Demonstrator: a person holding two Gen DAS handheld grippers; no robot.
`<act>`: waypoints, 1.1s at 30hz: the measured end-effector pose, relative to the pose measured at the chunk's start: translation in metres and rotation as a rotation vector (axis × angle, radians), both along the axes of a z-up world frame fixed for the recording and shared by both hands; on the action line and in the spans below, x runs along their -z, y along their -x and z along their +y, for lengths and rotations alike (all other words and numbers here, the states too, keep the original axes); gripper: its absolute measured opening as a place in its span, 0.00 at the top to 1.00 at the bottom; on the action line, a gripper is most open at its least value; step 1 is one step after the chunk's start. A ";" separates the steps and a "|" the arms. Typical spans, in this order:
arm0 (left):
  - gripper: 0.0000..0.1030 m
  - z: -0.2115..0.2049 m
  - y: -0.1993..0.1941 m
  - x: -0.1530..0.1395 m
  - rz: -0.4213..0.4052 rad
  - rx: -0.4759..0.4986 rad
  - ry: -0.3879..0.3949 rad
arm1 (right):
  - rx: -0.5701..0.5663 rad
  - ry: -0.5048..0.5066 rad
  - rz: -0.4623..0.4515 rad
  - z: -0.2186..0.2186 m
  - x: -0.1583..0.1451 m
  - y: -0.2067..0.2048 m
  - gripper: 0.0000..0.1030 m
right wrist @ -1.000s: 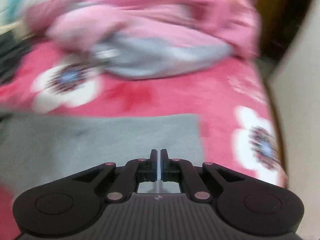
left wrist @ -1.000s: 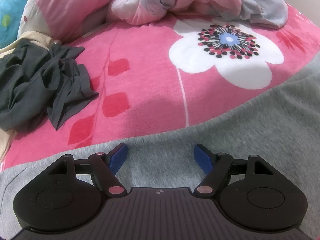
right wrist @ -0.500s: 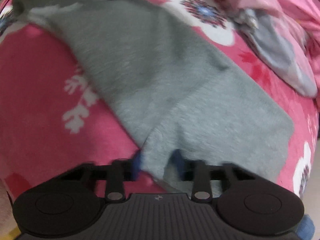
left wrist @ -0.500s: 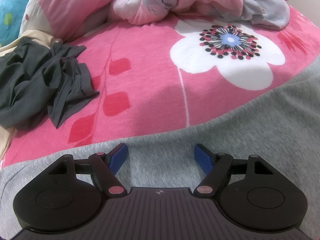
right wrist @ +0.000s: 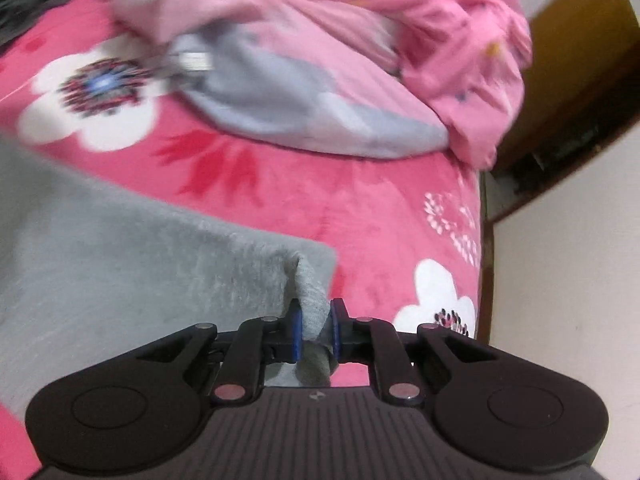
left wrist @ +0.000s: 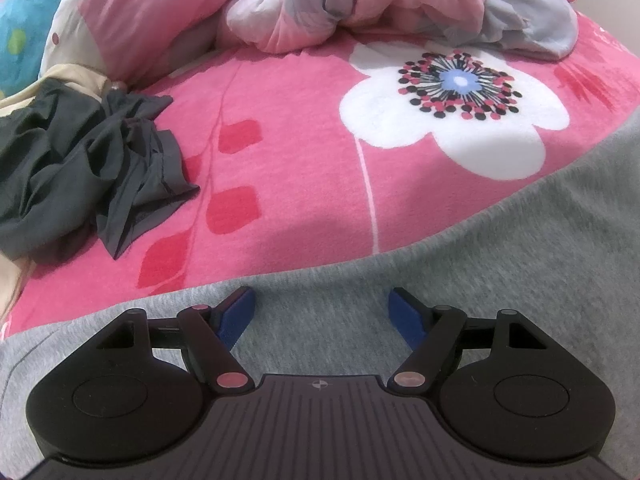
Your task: Fold clothes
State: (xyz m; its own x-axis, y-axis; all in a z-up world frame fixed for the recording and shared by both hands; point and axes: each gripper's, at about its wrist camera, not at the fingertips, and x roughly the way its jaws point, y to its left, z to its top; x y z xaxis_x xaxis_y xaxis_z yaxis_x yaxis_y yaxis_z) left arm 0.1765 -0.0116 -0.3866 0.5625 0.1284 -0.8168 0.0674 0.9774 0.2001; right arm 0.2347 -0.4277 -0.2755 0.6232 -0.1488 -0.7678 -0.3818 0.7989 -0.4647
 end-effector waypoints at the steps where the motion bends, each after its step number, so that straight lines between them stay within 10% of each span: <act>1: 0.27 -0.001 0.000 0.000 -0.001 0.004 -0.007 | -0.004 0.003 -0.004 -0.002 0.003 -0.007 0.87; 21: 0.27 -0.003 0.000 0.000 0.000 0.002 -0.074 | -0.016 -0.019 0.095 -0.017 0.078 -0.085 0.85; 28: 0.27 -0.004 -0.001 0.001 0.003 0.016 -0.082 | 0.321 -0.073 0.034 -0.077 0.089 -0.115 0.75; 33: 0.27 -0.003 -0.001 0.000 0.005 0.020 -0.079 | 0.501 -0.308 0.022 -0.129 0.042 -0.089 0.74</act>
State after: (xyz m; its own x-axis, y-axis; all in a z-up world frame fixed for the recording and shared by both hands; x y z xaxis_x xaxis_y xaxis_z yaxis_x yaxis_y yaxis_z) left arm 0.1778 -0.0146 -0.3871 0.5619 0.1810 -0.8072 0.0880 0.9572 0.2758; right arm 0.3239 -0.5568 -0.3178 0.5180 -0.1897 -0.8341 0.0707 0.9813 -0.1793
